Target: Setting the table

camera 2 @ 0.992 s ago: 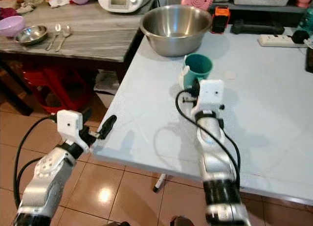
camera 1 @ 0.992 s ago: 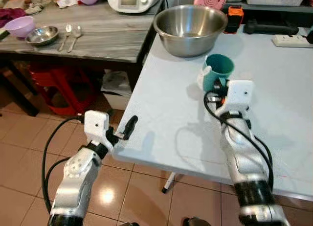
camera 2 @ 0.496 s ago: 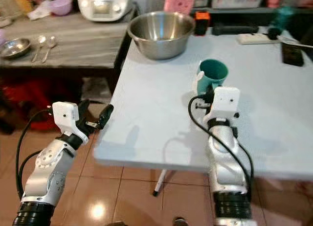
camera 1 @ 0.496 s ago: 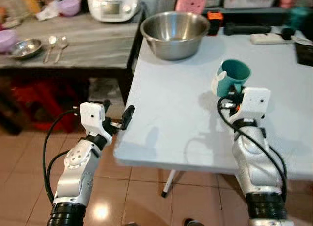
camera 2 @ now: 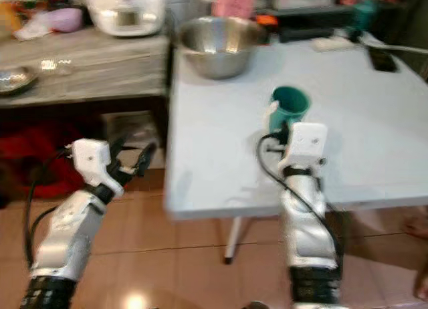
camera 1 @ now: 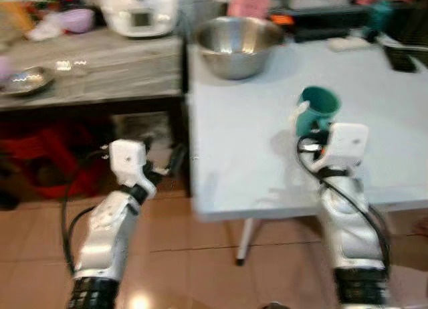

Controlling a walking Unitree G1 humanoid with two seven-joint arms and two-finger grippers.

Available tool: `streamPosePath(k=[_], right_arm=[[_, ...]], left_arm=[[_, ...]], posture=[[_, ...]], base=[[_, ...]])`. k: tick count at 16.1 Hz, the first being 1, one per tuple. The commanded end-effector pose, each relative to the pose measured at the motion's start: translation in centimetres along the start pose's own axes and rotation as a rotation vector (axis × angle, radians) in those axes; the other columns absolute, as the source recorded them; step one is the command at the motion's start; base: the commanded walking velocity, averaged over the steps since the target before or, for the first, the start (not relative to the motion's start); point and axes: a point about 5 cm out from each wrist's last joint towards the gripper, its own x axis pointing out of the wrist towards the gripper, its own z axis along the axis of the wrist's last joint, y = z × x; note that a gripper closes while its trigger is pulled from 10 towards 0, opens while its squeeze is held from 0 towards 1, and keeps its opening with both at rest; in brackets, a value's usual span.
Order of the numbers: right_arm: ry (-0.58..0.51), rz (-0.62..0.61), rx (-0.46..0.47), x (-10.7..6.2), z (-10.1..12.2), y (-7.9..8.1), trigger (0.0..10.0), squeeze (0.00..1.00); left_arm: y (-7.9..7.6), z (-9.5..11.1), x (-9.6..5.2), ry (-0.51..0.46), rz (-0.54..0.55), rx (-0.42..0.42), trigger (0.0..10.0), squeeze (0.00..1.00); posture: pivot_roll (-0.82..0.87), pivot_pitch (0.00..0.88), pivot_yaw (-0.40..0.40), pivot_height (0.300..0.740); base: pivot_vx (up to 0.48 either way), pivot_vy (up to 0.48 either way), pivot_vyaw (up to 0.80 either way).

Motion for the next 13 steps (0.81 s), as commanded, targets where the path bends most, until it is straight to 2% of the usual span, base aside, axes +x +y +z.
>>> streamPosePath(k=[1, 13], right_arm=[[-0.031, -0.012, -0.006, 0.16, 0.81, -0.51, 10.0, 0.00], [-0.030, -0.009, -0.012, -0.26, 0.66, -0.62, 10.0, 0.00]], left_arm=[[-0.31, 0.10, 0.24, -0.008, -0.006, 0.007, 10.0, 0.00], [-0.64, -0.03, 0.97, -0.009, 0.001, 0.019, 10.0, 0.00]], posture=[[-0.17, 0.085, 0.096, 0.740], [-0.18, 0.085, 0.108, 0.740]], base=[[0.000, 0.472, 0.00], [0.000, 0.468, 0.00]])
